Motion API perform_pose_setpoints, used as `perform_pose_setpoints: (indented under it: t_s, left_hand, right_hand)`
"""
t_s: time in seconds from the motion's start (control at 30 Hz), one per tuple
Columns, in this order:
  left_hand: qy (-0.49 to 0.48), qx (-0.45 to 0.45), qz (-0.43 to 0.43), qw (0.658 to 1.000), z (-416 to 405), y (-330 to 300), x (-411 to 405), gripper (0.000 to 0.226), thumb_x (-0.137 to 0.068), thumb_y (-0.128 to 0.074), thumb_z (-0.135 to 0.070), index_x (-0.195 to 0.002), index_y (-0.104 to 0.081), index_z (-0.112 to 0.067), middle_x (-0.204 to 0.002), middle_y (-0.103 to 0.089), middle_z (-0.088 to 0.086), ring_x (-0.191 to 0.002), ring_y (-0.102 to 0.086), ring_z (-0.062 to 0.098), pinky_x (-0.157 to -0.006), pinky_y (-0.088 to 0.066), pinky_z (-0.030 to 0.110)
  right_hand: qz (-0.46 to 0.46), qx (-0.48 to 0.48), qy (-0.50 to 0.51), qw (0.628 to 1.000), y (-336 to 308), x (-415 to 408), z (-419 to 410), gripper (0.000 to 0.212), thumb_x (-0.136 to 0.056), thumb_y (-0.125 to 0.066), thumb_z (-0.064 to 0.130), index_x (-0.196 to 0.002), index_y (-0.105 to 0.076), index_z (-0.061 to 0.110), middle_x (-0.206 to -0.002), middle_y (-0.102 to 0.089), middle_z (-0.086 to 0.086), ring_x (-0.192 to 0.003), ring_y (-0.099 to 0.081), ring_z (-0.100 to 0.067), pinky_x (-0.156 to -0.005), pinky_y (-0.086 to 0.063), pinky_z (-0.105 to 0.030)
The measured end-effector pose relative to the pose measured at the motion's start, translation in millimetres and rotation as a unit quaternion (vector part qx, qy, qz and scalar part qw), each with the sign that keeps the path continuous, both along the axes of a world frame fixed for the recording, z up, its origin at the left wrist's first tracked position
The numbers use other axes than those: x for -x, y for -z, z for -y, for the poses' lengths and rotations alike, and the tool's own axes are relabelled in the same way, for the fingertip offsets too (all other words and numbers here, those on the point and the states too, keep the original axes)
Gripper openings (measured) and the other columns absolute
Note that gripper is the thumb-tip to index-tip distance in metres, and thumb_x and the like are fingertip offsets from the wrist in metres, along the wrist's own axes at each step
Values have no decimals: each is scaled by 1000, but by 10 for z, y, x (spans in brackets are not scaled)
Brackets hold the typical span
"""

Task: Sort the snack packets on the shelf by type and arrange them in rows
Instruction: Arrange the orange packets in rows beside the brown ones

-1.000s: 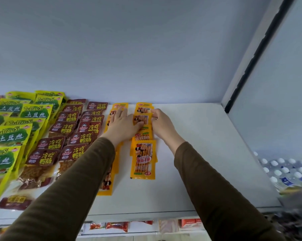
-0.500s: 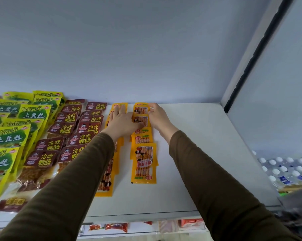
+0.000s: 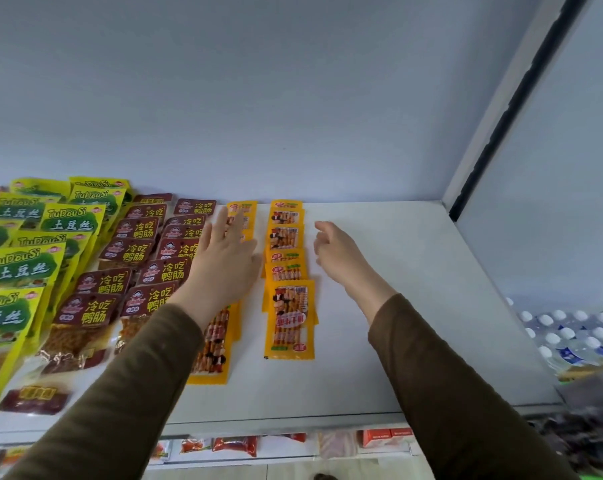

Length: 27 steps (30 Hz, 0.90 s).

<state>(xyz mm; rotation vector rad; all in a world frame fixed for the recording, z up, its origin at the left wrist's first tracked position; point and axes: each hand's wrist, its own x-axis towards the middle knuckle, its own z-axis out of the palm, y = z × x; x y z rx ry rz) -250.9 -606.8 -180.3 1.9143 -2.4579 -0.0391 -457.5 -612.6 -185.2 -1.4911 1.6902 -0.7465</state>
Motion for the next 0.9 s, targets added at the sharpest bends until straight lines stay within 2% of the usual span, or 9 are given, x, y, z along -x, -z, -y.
perform_pose_setpoints:
  t_s: [0.07, 0.13, 0.27, 0.33, 0.4, 0.5, 0.57, 0.63, 0.9]
  left_hand:
    - [4, -30, 33, 999, -200, 32, 95, 45, -109, -25, -43, -142, -52, -27, -173, 6, 8, -156, 22, 32, -127, 5, 55]
    - [-13, -55, 17, 998, -292, 29, 204, 50, -109, -28, -45, -152, -43, -22, -173, 4, 6, -157, 19, 28, -128, 4, 52]
    - [-9, -65, 1, 998, -314, -20, 223, 51, -110, -27, -43, -156, -39, -25, -173, 4, 1, -158, 17, 23, -128, 4, 49]
    - [-12, -66, -3, 998, -327, -75, 169, 49, -110, -25, -40, -152, -43, -24, -173, 4, 4, -158, 16, 25, -129, 3, 49]
    - [-13, -51, -9, 999, -362, -140, 130, 51, -110, -25, -40, -153, -41, -19, -173, 5, 7, -158, 16, 27, -129, 3, 49]
    - [8, -48, -17, 999, -549, -192, 139, 67, -105, -26, -60, -160, -25, -22, -173, 9, 8, -157, 20, 27, -128, 7, 47]
    - [34, -64, -19, 997, -778, -148, 201, 86, -96, -20, -77, -164, -1, -28, -172, 13, 6, -157, 20, 25, -127, 11, 45]
    - [64, -66, -19, 996, -1022, -35, 296, 93, -87, -7, -85, -161, 18, -34, -170, 19, 3, -156, 20, 22, -126, 14, 44]
    - [23, 0, -17, 1000, -1341, 290, 477, 97, -82, 20, -75, -162, 16, -20, -170, 18, 5, -158, 15, 24, -124, 20, 39]
  right_hand:
    - [-5, 1, -16, 1000, 23, -54, -154, 49, -109, -36, 20, -158, -30, 18, -159, -40, -9, -137, -49, -25, -108, -46, -40]
    - [-27, 19, -36, 999, 23, -154, -263, 49, -110, -35, 23, -158, -29, 20, -157, -44, -7, -134, -51, -24, -101, -47, -36]
    - [-44, 25, -52, 997, 2, -248, -333, 51, -110, -35, 23, -160, -25, 22, -157, -44, -4, -138, -49, -23, -110, -45, -41]
    - [-36, 31, -52, 998, -21, -220, -350, 47, -110, -35, 23, -157, -32, 23, -150, -52, -4, -128, -57, -21, -97, -52, -35]
    - [-40, 42, -38, 998, -36, -151, -374, 44, -110, -36, 23, -154, -36, 22, -148, -54, -5, -127, -57, -22, -87, -48, -26]
    - [-36, 31, -10, 999, 6, -25, -426, 47, -109, -36, 22, -157, -32, 22, -154, -48, -5, -136, -51, -23, -107, -45, -36]
    - [-15, 23, -3, 1000, 74, 9, -498, 44, -110, -36, 23, -154, -37, 22, -148, -52, -6, -129, -56, -24, -108, -48, -44]
    - [-1, 23, -2, 1000, 139, 2, -589, 42, -109, -36, 22, -151, -40, 22, -142, -57, -5, -124, -60, -24, -105, -50, -46]
    - [22, 22, -9, 999, 222, -86, -797, 42, -107, -37, 15, -148, -43, 21, -143, -58, -6, -116, -66, -27, -100, -52, -50]
